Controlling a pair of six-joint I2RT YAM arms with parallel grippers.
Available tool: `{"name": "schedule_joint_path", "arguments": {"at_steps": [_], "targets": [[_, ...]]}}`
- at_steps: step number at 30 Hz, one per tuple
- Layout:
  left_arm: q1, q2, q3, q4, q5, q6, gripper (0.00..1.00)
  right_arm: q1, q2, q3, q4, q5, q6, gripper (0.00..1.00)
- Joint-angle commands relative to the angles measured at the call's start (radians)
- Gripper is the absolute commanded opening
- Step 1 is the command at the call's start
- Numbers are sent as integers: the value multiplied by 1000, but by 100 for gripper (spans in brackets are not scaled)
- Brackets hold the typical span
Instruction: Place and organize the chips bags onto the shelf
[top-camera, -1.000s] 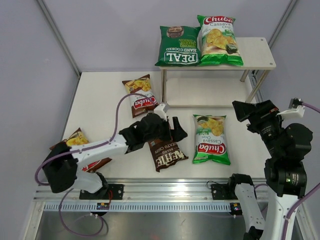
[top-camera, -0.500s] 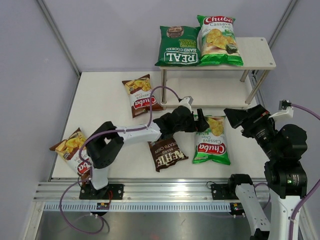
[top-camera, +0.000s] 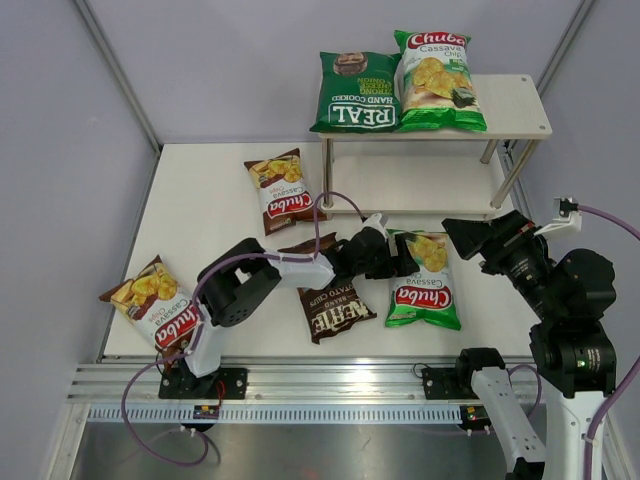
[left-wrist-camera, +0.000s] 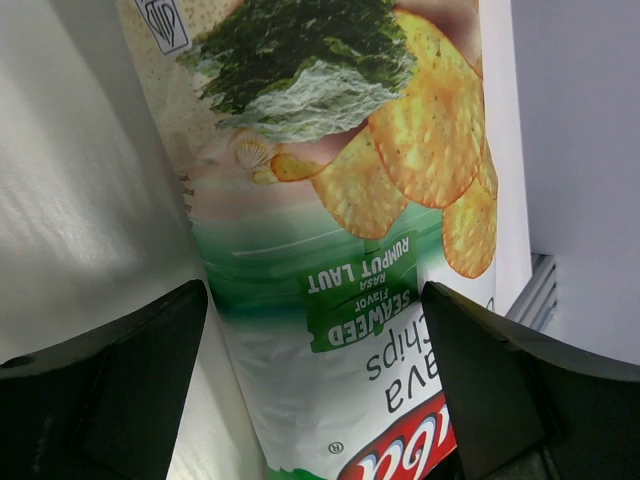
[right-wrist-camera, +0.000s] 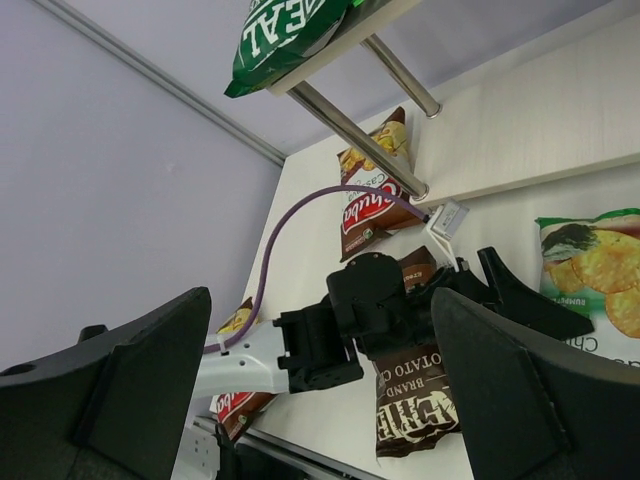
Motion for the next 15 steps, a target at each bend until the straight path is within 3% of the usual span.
{"name": "schedule_joint_path", "arguments": {"at_steps": [1, 5, 9, 10, 11, 15], "targets": [[-5, 35, -35, 176, 49, -44, 90, 10, 2, -6, 61, -32, -3, 99], [-5, 46, -84, 251, 52, -66, 82, 8, 4, -5, 67, -39, -4, 99], [-12, -5, -136, 320, 30, -51, 66, 10, 4, -11, 68, -39, -6, 99], [-15, -19, -148, 328, 23, -46, 61, 10, 2, -14, 71, -39, -9, 99], [-18, -36, -157, 334, 12, -37, 49, 8, 1, -12, 74, -39, -9, 99], [-26, -92, -206, 380, -10, -21, 29, 10, 1, -15, 80, -41, -10, 100]]}}
